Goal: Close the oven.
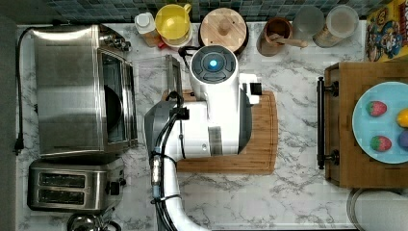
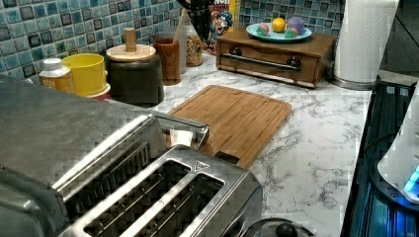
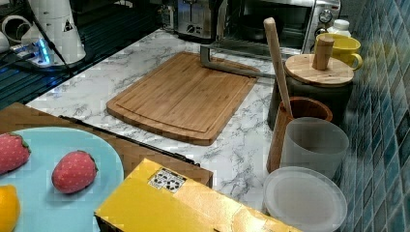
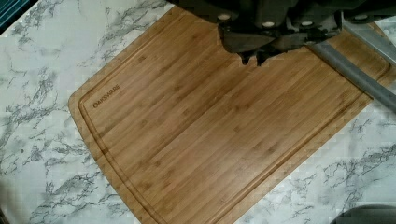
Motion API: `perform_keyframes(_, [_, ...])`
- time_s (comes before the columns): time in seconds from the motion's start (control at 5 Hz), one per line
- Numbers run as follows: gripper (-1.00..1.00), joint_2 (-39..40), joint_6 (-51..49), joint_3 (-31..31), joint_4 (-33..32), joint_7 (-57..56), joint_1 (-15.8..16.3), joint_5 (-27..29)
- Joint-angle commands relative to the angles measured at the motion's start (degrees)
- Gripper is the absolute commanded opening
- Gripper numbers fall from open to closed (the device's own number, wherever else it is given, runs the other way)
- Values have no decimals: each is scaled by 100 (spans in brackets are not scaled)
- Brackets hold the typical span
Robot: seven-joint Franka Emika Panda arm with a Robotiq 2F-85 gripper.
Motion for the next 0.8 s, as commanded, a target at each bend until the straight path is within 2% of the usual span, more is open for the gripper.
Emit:
perform_keyframes(0.2, [-100,5,20,16,-9,1,7,-3])
perform_keyframes(0.4, [-100,-233,1025,-49,-634,-953,-114,537])
perform_keyframes(0.8, [-100,-43,1992,-46,-1112,-3608,-499,2192])
